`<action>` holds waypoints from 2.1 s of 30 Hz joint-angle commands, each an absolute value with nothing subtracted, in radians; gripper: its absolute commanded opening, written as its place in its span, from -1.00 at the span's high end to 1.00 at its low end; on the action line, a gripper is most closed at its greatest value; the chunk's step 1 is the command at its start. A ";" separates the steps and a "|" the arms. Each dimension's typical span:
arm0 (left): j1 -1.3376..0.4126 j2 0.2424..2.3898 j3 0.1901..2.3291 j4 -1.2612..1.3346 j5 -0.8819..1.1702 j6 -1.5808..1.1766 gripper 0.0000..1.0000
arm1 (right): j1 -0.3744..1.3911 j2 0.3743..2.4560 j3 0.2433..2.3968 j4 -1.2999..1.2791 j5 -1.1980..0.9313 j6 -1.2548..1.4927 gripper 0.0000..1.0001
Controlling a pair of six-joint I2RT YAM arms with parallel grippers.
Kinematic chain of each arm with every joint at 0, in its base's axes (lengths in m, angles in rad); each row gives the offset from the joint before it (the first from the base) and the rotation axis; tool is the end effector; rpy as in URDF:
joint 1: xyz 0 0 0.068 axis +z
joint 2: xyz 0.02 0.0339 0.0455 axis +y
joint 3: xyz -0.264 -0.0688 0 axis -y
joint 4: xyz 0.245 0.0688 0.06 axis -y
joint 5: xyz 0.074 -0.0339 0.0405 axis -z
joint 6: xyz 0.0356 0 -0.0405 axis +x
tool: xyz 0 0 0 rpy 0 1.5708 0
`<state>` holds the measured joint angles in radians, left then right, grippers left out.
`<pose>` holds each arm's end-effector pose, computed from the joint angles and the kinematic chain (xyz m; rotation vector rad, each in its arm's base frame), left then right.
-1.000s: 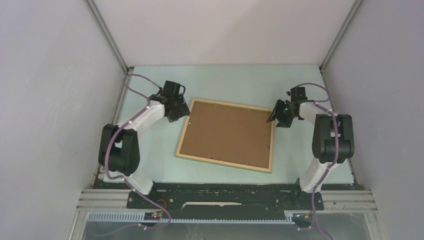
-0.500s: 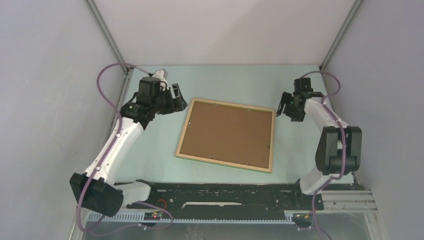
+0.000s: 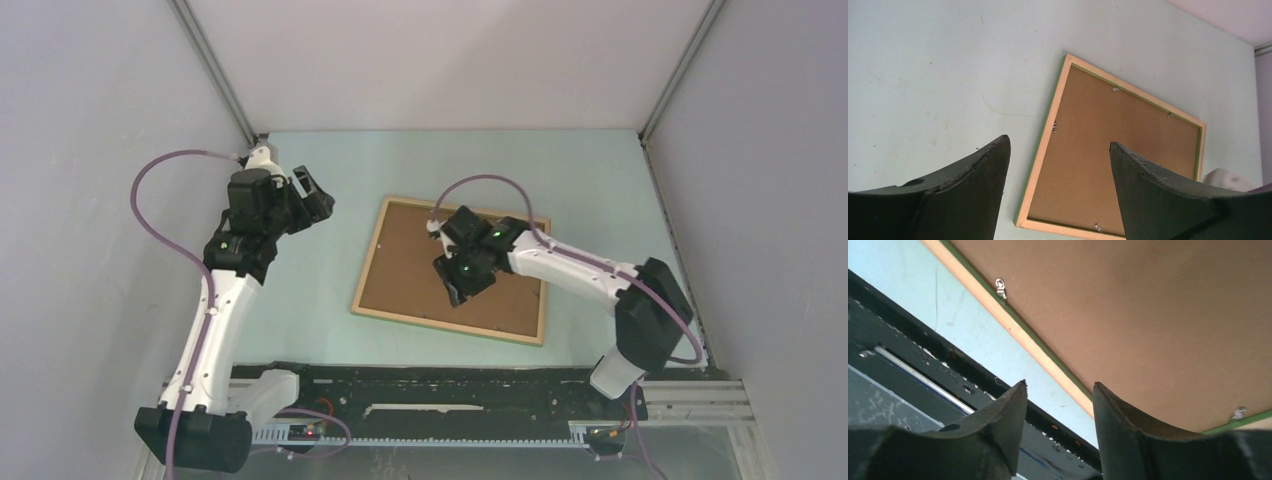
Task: Put the photo into the frame
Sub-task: Install the photo frame at the center of the board.
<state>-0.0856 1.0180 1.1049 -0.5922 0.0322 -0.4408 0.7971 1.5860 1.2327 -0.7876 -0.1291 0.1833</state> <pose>0.2152 -0.0196 0.3662 -0.3506 2.0657 -0.3540 0.2205 0.2322 0.2496 -0.8799 2.6462 0.4456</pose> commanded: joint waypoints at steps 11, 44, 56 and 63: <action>-0.025 0.990 1.063 -0.531 0.067 -0.455 -0.58 | 1.061 1.899 1.459 -0.946 0.085 0.180 -0.12; -0.003 1.009 1.050 -0.521 0.054 -0.455 -0.56 | 1.209 1.995 1.412 -0.833 0.414 0.097 1.00; -0.003 0.893 1.039 -0.644 0.107 -0.617 -0.63 | 0.958 1.726 1.519 -0.894 0.028 0.136 1.00; -0.036 0.763 0.688 -0.492 0.496 -1.044 -0.68 | 0.869 1.708 1.547 -0.855 -0.121 0.187 1.00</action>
